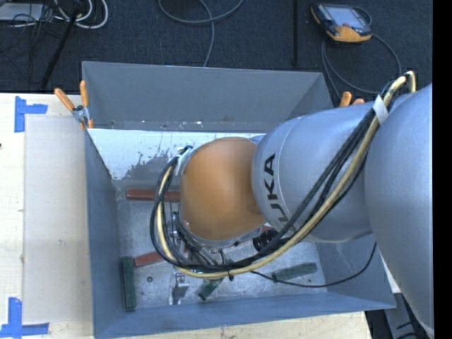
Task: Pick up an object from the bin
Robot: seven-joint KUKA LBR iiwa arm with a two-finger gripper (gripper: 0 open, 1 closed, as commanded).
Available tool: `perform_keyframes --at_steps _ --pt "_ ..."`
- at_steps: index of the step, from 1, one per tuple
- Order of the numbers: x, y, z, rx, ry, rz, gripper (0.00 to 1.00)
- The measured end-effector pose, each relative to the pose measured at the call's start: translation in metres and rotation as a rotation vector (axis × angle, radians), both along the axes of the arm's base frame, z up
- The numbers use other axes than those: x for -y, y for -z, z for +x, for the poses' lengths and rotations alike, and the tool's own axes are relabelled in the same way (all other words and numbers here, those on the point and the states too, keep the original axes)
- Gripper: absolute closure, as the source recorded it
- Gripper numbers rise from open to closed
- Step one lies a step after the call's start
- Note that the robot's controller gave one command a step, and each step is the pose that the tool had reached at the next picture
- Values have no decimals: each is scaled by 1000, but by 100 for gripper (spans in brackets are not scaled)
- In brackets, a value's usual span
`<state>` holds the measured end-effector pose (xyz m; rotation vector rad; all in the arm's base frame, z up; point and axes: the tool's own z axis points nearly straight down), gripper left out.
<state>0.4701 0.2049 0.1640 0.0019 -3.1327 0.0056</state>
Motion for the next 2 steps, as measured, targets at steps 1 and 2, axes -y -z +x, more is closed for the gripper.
perform_keyframes --at_steps 1,2 --pt "0 -4 2 6 2 3 0" --pt "-13 44 28 15 20 6 0"
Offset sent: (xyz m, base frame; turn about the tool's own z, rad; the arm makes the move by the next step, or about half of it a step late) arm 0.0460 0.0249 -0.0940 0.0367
